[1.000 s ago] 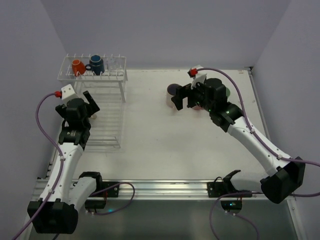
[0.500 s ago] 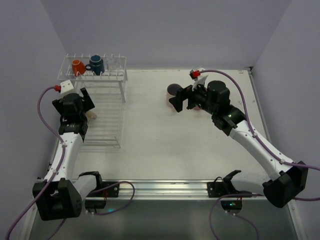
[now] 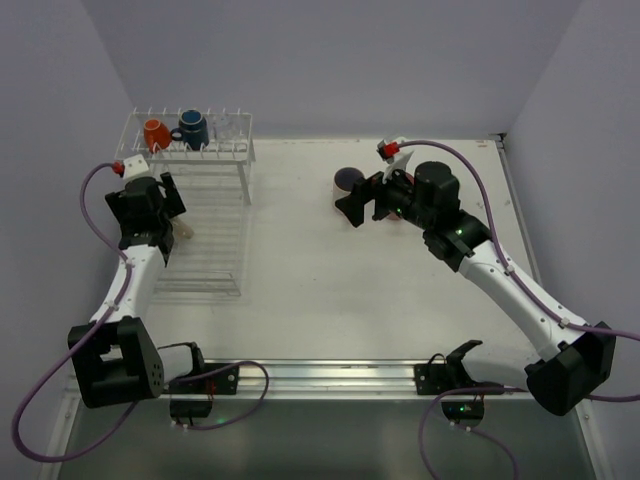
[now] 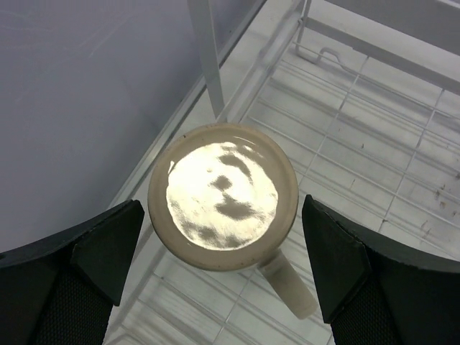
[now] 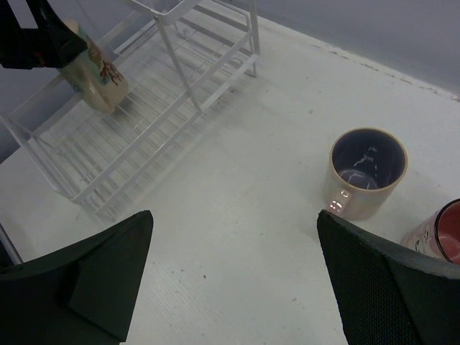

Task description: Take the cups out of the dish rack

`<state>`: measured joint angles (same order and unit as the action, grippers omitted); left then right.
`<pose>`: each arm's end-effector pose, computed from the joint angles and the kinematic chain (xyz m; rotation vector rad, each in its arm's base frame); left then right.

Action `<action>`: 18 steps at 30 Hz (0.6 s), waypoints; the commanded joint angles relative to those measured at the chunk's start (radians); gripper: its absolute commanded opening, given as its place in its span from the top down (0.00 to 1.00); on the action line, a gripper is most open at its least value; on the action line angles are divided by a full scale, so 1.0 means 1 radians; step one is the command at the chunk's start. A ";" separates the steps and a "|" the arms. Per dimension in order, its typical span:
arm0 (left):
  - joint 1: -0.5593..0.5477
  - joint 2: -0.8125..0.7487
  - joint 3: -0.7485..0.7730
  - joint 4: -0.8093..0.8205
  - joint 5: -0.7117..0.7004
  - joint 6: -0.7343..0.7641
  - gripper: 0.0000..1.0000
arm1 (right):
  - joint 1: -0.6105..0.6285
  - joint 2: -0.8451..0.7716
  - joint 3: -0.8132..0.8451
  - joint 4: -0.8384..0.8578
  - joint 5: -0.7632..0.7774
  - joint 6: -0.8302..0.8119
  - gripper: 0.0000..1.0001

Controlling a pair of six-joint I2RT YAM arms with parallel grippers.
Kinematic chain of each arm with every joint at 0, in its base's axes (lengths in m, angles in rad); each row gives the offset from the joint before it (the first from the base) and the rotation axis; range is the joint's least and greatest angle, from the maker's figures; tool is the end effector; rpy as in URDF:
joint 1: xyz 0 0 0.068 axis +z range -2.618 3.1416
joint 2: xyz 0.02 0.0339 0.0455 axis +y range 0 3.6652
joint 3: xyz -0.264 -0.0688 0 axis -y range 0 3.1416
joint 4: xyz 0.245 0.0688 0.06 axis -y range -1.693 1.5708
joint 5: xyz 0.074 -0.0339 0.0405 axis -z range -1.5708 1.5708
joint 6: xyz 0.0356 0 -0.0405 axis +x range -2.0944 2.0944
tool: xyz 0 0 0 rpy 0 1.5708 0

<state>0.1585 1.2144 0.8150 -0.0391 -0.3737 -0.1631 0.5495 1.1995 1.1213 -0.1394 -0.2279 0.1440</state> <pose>0.2685 0.0561 0.2754 -0.5524 1.9182 0.3718 0.2340 0.1527 0.3767 -0.5332 1.7585 0.6963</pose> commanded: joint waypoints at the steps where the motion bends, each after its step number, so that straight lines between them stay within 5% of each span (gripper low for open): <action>1: 0.029 0.029 0.050 0.088 -0.010 0.031 0.00 | 0.000 -0.014 -0.003 0.054 -0.027 0.011 0.01; 18: 0.041 0.076 0.030 0.171 0.015 0.033 0.00 | 0.013 0.000 0.000 0.047 -0.050 0.000 0.01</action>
<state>0.1898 1.2945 0.8341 0.0429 -0.3531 -0.1455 0.5564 1.2003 1.1210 -0.1337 -0.2558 0.1459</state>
